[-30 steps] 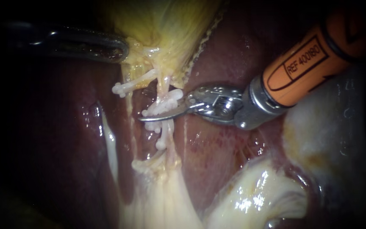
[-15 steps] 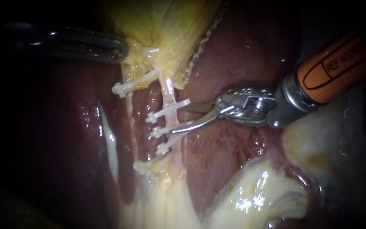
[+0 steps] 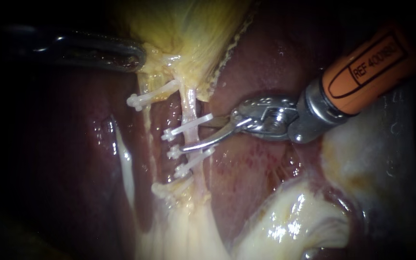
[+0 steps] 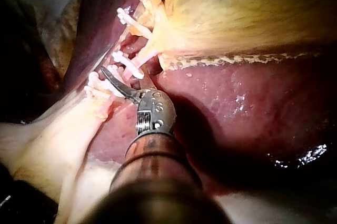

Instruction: Go to the cutting position right tube

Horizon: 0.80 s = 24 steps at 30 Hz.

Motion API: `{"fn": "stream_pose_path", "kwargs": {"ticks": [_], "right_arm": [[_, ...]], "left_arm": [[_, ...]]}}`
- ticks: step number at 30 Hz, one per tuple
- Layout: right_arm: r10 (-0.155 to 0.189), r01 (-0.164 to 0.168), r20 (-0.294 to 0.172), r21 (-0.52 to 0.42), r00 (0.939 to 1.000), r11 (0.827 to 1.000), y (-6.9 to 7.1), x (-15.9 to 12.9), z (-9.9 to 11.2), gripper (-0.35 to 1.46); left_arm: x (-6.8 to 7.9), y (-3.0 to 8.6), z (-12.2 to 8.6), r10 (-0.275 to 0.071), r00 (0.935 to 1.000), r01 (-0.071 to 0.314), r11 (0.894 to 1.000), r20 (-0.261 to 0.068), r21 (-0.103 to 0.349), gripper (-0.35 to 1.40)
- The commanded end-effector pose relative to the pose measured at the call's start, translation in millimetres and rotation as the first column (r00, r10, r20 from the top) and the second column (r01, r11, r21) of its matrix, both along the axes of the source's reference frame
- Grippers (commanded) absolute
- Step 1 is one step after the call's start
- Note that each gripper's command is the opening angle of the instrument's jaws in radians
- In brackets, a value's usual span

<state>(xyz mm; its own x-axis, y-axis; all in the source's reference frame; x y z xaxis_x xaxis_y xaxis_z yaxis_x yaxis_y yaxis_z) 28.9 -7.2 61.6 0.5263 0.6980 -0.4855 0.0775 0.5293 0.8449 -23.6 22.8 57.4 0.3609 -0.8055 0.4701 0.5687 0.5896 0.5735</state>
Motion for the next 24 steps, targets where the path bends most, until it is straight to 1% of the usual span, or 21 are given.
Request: {"fn": "stream_pose_path", "kwargs": {"ticks": [1, 7, 10, 14, 18, 22, 24], "right_arm": [[0.001, -0.001, 0.0, 0.002, 1.0, 1.0, 0.0, 0.2, 0.0, 1.35], [0.01, -0.01, 0.003, 0.009, 0.9999, 1.0, -0.3, 1.5, 0.6, 1.35], [0.022, -0.022, -0.007, 0.021, 0.9997, 1.0, -0.8, 2.3, 1.1, 1.35], [0.046, -0.044, -0.034, 0.042, 0.9984, 0.998, -1.5, 3.3, 1.9, 1.42], [0.075, -0.07, -0.077, 0.069, 0.9942, 0.995, -1.9, 3.9, 2.1, 1.43], [0.108, -0.095, -0.13, 0.101, 0.9856, 0.99, -2.0, 4.3, 1.3, 1.43], [0.125, -0.106, -0.145, 0.128, 0.9815, 0.986, -2.1, 4.6, 0.8, 1.43]], "left_arm": [[0.0, 0.0, 0.0, 0.0, 1.0, 0.0, 1.0, 0.0, 0.0, -0.35], [0.0, 0.0, 0.0, 0.0, 1.0, 0.0, 1.0, -0.001, 0.0, -0.35], [0.0, 0.0, 0.0, -0.001, 1.0, 0.001, 1.0, -0.001, 0.0, -0.35], [-0.1, 0.0, 0.0, -0.001, 1.0, 0.001, 1.0, -0.001, 0.0, -0.35], [-0.1, 0.0, 0.0, -0.001, 1.0, 0.001, 1.0, -0.001, 0.0, -0.35], [-0.1, 0.0, 0.0, -0.001, 1.0, 0.001, 1.0, -0.001, 0.0, -0.35], [-0.1, 0.0, 0.0, -0.001, 1.0, 0.001, 1.0, -0.001, 0.0, -0.35]]}}
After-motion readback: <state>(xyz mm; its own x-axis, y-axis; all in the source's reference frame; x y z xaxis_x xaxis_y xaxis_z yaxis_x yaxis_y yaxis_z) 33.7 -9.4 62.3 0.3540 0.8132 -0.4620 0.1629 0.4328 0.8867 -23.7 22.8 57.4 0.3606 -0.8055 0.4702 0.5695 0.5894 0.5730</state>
